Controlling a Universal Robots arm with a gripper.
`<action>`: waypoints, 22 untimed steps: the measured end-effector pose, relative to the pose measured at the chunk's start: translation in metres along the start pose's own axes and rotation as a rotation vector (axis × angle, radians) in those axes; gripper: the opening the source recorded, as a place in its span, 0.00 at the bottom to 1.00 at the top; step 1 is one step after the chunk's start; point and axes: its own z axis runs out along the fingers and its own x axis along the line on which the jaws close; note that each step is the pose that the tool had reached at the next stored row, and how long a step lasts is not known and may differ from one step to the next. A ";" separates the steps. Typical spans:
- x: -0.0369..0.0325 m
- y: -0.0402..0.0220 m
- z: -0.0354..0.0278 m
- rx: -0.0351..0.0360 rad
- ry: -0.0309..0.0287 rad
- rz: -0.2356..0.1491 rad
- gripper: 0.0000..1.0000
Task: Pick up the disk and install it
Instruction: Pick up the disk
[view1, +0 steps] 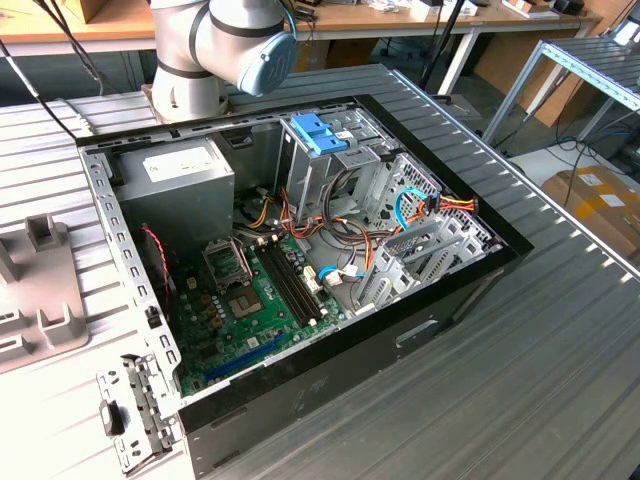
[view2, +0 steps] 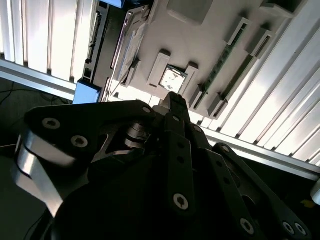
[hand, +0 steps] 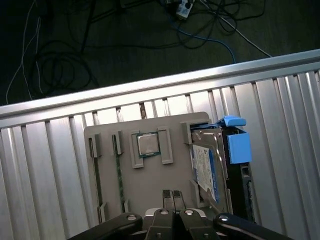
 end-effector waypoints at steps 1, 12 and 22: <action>0.0000 0.0000 0.0000 -0.0002 0.0003 -0.005 0.11; 0.0000 0.0000 0.0000 -0.0018 0.0032 -0.072 0.11; 0.0000 0.0000 0.0000 -0.0032 0.0057 -0.129 0.11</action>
